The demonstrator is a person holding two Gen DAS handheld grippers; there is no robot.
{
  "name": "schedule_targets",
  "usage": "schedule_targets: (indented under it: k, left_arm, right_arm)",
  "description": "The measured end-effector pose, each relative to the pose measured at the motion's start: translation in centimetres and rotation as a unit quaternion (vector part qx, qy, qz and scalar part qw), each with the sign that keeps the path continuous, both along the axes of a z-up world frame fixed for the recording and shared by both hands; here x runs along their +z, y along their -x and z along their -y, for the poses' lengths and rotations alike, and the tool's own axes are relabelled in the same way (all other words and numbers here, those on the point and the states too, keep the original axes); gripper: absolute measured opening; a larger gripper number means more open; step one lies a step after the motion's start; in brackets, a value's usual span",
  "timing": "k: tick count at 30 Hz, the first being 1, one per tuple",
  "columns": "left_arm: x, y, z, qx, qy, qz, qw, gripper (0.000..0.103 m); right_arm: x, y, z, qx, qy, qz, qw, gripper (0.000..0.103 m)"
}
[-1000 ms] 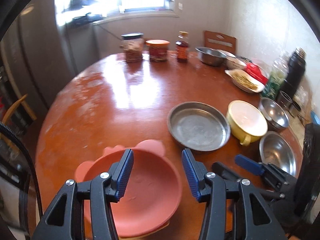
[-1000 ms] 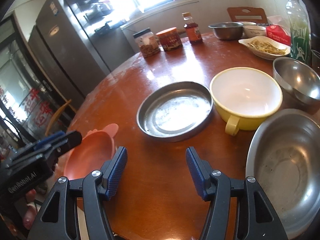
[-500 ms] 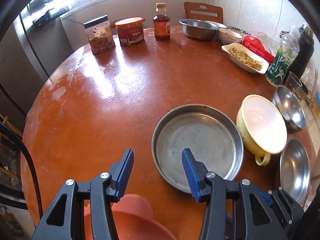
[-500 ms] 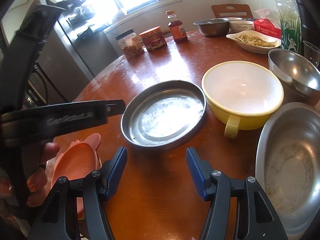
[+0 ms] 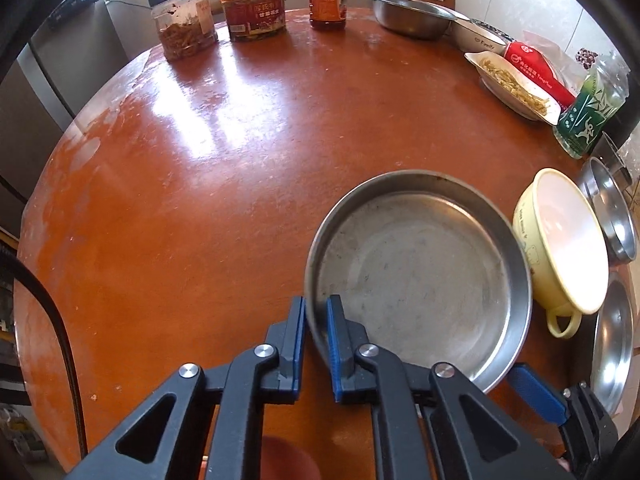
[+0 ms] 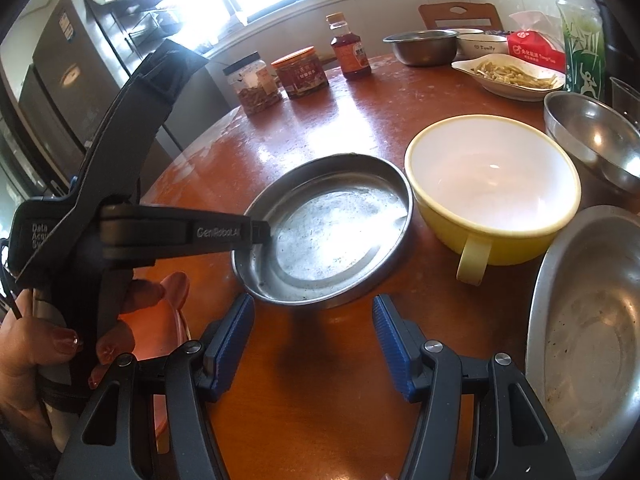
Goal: Organize plates and bowls
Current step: 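Move the left gripper to the rim of the round metal pan, then grasp the metal pan rim with the left gripper and lift it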
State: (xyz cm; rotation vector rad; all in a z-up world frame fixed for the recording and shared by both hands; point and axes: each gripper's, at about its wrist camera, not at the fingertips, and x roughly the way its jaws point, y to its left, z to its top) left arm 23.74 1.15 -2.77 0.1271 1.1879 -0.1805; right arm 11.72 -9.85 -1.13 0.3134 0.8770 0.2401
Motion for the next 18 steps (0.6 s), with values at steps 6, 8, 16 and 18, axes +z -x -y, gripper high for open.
schedule_targets:
  k: [6, 8, 16, 18]
  left_arm:
    - [0.0, 0.2, -2.8, 0.017, -0.001, 0.003, 0.9998, 0.01]
    - [0.0, 0.1, -3.7, 0.024, 0.004, 0.003, 0.9997, 0.01]
    - [0.0, 0.1, -5.3, 0.032, 0.031, 0.008, 0.999, 0.01]
    - [0.0, 0.3, -5.3, 0.029, 0.042, 0.008, 0.9987, 0.01]
  right_arm:
    - [-0.1, -0.1, -0.1, -0.01, 0.003, -0.001, 1.0, 0.063]
    - [-0.3, -0.5, -0.2, -0.01, 0.002, -0.007, 1.0, 0.063]
    - [-0.8, -2.2, -1.4, -0.01, 0.025, 0.005, 1.0, 0.057]
    - [-1.0, -2.7, -2.0, -0.001, 0.034, 0.008, 0.999, 0.046]
